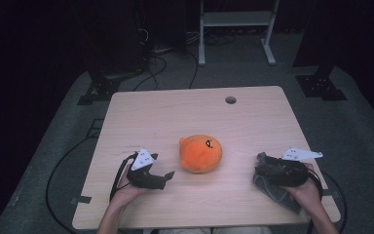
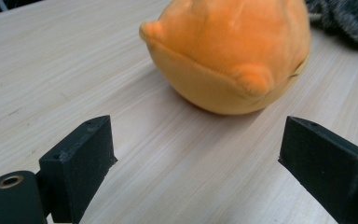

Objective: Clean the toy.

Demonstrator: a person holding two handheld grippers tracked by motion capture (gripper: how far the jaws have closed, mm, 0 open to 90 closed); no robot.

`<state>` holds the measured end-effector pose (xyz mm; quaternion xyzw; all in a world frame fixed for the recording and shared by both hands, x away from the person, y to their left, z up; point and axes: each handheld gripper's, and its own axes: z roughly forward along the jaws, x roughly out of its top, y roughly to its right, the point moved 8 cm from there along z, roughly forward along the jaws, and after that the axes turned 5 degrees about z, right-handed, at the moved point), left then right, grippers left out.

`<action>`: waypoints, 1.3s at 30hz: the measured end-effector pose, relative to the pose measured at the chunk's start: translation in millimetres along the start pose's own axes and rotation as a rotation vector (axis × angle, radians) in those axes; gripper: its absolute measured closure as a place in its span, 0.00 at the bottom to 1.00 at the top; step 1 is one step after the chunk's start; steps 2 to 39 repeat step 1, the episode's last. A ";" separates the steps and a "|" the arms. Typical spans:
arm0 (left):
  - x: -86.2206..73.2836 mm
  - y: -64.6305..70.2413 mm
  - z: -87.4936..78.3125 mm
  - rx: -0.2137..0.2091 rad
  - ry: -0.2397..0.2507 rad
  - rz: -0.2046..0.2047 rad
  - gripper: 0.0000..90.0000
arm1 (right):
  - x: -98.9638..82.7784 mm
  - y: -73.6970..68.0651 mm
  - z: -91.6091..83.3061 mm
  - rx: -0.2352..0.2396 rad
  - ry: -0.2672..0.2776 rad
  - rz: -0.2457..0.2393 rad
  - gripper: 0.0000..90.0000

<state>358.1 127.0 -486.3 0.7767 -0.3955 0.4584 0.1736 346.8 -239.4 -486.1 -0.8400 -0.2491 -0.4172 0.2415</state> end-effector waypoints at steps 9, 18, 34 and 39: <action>-0.8 -0.4 1.3 0.002 -0.005 -0.002 0.10 | -0.4 -0.1 0.0 0.003 -0.003 -0.005 0.39; -0.8 -0.4 1.3 0.002 -0.005 -0.002 0.10 | -0.4 -0.1 0.0 0.003 -0.003 -0.005 0.39; -0.8 -0.4 1.3 0.002 -0.005 -0.002 0.10 | -0.4 -0.1 0.0 0.003 -0.003 -0.005 0.39; -0.8 -0.4 1.3 0.002 -0.005 -0.002 0.10 | -0.4 -0.1 0.0 0.003 -0.003 -0.005 0.39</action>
